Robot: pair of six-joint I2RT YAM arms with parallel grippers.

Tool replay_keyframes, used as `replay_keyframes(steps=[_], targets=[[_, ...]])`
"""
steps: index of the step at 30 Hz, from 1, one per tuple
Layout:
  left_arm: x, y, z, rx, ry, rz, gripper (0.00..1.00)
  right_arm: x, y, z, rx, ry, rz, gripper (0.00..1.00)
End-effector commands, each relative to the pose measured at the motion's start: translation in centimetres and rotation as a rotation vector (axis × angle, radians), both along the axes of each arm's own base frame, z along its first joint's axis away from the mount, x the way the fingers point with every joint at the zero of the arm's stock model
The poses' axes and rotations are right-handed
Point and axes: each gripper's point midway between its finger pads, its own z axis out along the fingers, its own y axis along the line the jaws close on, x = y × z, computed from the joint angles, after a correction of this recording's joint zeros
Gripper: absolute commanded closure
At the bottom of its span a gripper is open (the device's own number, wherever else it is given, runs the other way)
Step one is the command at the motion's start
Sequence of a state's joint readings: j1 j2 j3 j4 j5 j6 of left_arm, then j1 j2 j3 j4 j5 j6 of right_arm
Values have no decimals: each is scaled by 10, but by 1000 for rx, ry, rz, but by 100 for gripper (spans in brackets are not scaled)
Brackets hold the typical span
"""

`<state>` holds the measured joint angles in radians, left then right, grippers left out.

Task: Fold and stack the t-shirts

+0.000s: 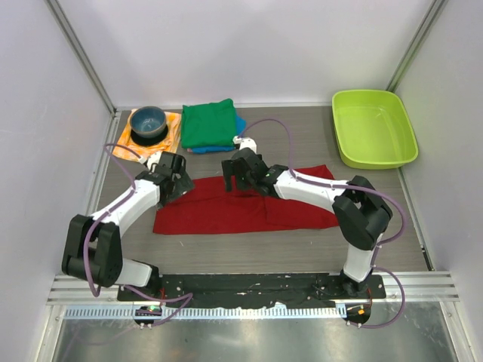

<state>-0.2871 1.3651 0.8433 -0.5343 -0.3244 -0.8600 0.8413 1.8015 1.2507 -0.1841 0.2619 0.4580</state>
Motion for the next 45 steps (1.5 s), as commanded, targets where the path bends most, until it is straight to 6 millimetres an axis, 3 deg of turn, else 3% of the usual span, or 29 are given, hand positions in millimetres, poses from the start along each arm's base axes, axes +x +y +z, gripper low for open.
replay_keyframes(steps=[1,6,8,10,11,12,14,16,21,25,33,35,40,45], targets=[[19,3,-2,28,-1,36,0,5,18,17,53,-48,57,10],[32,5,-3,33,-13,64,0,13,25,17,64,-67,54,10],[34,5,0,28,-20,68,0,18,11,11,3,-70,-9,10],[36,1,7,9,-26,55,0,17,-9,3,-45,-71,-74,10],[36,-1,9,-3,-30,48,0,21,-22,13,-53,-106,-129,9],[34,-4,14,-18,-40,39,0,20,-41,3,-75,-93,-174,9],[30,-5,16,-34,-50,38,0,22,-63,9,-67,-104,-234,8],[22,-6,15,-51,-48,28,0,23,-89,-1,-70,-78,-291,8],[-1,-23,-2,-121,-15,-26,0,17,-133,-4,-36,-64,-424,6],[-12,-24,-14,-90,6,-52,0,18,-167,-2,13,-85,-535,6],[-13,-32,-39,-97,34,-87,0,31,-178,-23,76,-43,-587,5],[-16,-33,-45,-95,45,-94,0,33,-178,-37,80,-10,-589,5],[-30,-35,-54,-94,62,-108,0,57,-191,-59,122,46,-636,5],[-52,-46,-60,-119,60,-125,0,84,-186,-76,93,81,-608,5]])
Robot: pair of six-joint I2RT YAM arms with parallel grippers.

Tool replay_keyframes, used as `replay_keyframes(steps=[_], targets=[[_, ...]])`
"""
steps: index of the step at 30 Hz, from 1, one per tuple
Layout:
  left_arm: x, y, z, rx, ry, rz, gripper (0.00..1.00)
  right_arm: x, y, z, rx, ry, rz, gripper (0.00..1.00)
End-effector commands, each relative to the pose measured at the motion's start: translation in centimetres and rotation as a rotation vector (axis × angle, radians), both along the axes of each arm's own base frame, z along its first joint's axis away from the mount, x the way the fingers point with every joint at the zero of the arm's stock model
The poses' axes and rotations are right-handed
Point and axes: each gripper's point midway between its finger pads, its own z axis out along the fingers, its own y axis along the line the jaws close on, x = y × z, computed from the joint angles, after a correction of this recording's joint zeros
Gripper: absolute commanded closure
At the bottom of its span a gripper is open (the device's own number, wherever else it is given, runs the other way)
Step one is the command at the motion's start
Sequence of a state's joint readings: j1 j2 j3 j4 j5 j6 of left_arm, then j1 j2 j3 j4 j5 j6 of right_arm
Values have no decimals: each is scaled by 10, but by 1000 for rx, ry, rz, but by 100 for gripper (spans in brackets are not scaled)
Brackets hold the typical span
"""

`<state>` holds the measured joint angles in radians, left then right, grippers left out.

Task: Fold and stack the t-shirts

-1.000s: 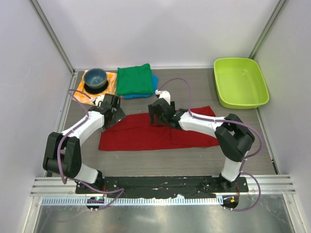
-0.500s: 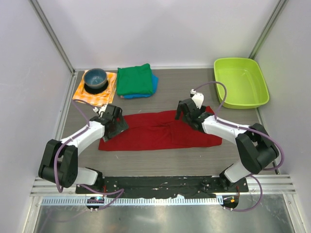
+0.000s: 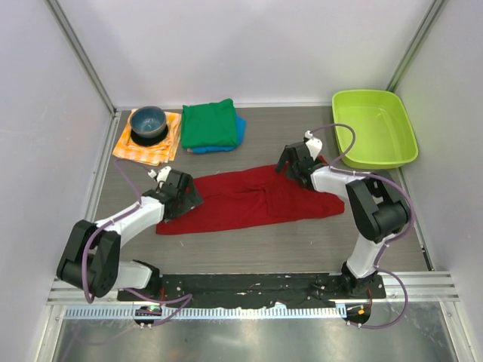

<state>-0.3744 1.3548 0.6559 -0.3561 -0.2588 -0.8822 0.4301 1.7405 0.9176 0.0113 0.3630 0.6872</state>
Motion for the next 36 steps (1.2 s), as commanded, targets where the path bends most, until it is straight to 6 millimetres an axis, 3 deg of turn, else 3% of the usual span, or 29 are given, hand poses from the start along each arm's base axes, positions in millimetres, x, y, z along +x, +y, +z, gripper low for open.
replay_keyframes(steps=[1,3,5,6,8,9,10,12,19,20,21,22,23,24,27,32,34,35,36], targets=[[-27,-17,-13,-60,30,-27,0,28,12,-11,15,17,45,5],[-36,-23,-16,-69,31,-38,0,43,22,-5,26,8,83,5],[-43,-26,-18,-71,30,-41,0,54,28,-15,-5,22,129,5],[-46,-32,-18,-79,28,-48,0,63,33,-8,-14,26,152,5],[-49,-38,-22,-86,31,-53,0,70,43,-21,-28,64,222,4],[-51,-44,-24,-88,35,-71,0,83,53,-10,-17,50,252,4],[-48,-51,-22,-103,22,-67,0,84,60,-23,-8,84,295,4],[-50,-66,-26,-102,30,-98,0,100,72,-14,-6,67,345,4],[-47,-149,-19,-130,-2,-233,0,143,97,-7,-12,50,452,3],[-56,-164,-20,-135,6,-265,0,154,101,6,-12,30,456,3],[-60,-171,-27,-126,22,-283,0,157,102,-6,-11,53,459,3],[-61,-184,-24,-136,14,-302,0,160,107,-6,5,58,486,3],[-70,-196,-25,-139,18,-336,0,167,111,6,17,44,495,2],[-75,-201,-29,-131,28,-349,0,169,110,-3,12,58,495,3],[-90,-222,-25,-147,23,-392,0,178,107,17,-7,16,484,2],[-114,-253,5,-193,-18,-475,0,184,103,59,-18,-59,478,2],[-125,-273,33,-222,-64,-532,0,185,98,91,-36,-111,452,2],[-129,-281,44,-227,-89,-559,0,181,95,100,-35,-119,446,2],[-131,-296,68,-245,-127,-606,0,177,94,107,-34,-128,444,2]])
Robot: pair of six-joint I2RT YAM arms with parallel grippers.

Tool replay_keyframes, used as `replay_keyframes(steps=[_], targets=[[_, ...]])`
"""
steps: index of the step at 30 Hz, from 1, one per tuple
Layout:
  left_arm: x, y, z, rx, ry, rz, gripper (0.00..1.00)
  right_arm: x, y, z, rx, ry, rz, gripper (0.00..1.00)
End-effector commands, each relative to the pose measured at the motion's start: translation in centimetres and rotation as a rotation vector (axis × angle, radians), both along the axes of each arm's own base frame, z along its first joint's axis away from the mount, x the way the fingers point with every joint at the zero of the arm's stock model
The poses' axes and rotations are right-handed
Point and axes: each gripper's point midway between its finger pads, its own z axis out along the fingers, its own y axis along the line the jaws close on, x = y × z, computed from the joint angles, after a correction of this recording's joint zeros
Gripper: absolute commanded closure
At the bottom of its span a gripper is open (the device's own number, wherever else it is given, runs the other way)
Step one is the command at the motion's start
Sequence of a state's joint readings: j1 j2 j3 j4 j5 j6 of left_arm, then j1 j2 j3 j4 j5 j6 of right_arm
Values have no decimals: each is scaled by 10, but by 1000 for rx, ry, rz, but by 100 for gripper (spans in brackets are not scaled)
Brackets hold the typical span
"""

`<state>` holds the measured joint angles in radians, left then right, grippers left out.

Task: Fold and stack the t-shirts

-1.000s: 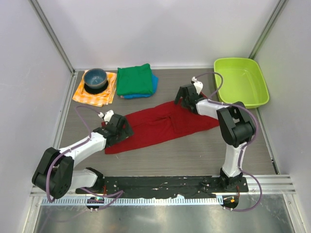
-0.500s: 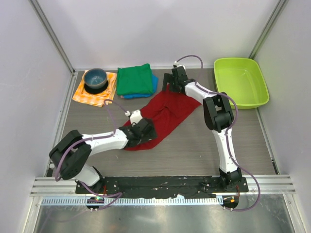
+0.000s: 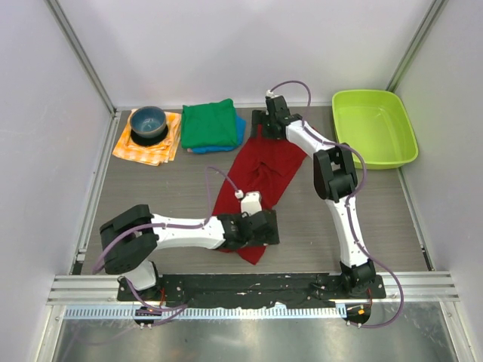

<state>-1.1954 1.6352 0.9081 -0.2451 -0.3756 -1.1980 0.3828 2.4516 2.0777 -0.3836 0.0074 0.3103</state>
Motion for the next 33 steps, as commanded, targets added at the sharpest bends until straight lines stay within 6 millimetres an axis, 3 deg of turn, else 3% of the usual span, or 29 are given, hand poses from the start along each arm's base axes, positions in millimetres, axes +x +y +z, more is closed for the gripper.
replay_keyframes(steps=[1,2,4,7,8,10,11,12,13,14,15,16,17,18,19,20,22,25,29,33], targets=[[-39,-48,68,-92,-52,-156,0,-8,-11,131,43,-196,-22,2],[-44,-55,80,-98,-74,-187,0,-19,-10,125,41,-193,-20,2],[-56,-65,112,-100,-125,-244,0,-36,-16,143,34,-222,-32,1],[-61,-58,148,-133,-158,-258,0,-80,-22,169,51,-241,-27,1],[-60,-54,157,-150,-172,-254,0,-105,-29,174,56,-237,-31,1],[-55,-33,183,-172,-219,-219,0,-138,-20,169,89,-205,-19,0],[-52,-23,189,-160,-245,-210,0,-161,-21,147,80,-151,-7,0],[-51,-3,201,-149,-261,-192,0,-185,-9,161,109,-172,33,0],[-41,12,208,-124,-306,-144,0,-201,-4,161,137,-163,37,0],[-38,25,215,-111,-330,-129,0,-223,0,140,144,-114,67,0],[-36,47,224,-88,-348,-107,0,-241,7,151,183,-128,102,0],[-25,68,231,-56,-403,-44,0,-266,19,135,209,-81,131,0],[-22,82,235,-48,-411,-2,0,-280,25,132,231,-68,150,0],[-19,110,239,-26,-418,35,0,-294,30,141,278,-77,174,0],[-17,124,241,-23,-426,61,0,-318,41,128,314,-27,216,0],[-13,142,235,15,-440,91,0,-328,44,127,336,-18,224,0],[-8,174,242,-38,-449,180,0,-354,55,121,362,-3,276,0],[-5,209,238,-74,-462,261,0,-377,70,112,384,31,320,0],[-4,228,225,-46,-462,303,0,-391,88,99,379,57,372,0],[-3,223,212,6,-439,293,0,-402,104,87,394,91,398,0]])
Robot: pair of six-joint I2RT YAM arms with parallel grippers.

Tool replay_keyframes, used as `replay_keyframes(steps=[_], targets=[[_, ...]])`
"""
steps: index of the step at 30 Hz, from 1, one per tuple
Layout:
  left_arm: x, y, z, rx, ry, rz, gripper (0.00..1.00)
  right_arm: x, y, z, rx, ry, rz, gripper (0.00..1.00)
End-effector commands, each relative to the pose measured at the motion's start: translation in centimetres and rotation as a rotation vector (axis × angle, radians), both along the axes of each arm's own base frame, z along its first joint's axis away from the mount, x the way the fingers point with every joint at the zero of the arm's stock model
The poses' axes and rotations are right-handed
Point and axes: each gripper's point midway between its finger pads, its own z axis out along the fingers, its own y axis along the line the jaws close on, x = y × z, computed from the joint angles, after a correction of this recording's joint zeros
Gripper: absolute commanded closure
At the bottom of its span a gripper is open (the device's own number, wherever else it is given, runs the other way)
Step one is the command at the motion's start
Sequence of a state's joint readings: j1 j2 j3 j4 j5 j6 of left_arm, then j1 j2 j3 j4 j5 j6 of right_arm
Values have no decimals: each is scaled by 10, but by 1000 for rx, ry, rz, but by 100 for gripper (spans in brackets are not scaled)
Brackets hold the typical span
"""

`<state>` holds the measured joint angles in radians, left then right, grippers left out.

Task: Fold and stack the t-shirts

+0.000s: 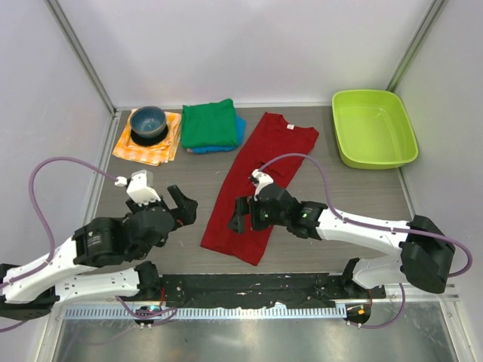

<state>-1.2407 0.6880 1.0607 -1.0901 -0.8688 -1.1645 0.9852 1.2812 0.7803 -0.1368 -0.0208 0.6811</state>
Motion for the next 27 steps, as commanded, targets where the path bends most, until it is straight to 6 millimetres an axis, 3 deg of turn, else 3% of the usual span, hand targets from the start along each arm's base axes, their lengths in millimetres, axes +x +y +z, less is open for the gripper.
replay_keyframes(steps=[1,8,15,18,20,21,23,27], targets=[[5,-1,-19,81,25,45,0,-5,27,2,83,8,16,0],[7,-22,-37,61,48,9,0,-22,30,-38,45,74,32,0],[7,-23,-44,59,61,10,0,-54,17,-70,-12,125,60,0],[8,-26,-45,52,59,6,0,-72,-9,-91,-113,130,50,0],[9,-26,-46,57,60,6,0,-86,-23,-92,-139,139,43,0],[9,-27,-46,58,61,3,0,-94,-39,-106,-190,159,36,0],[10,-29,-45,52,57,1,0,-105,-51,-106,-194,154,27,0],[12,-32,-45,54,60,-2,0,-121,-93,-124,-263,192,-49,0]])
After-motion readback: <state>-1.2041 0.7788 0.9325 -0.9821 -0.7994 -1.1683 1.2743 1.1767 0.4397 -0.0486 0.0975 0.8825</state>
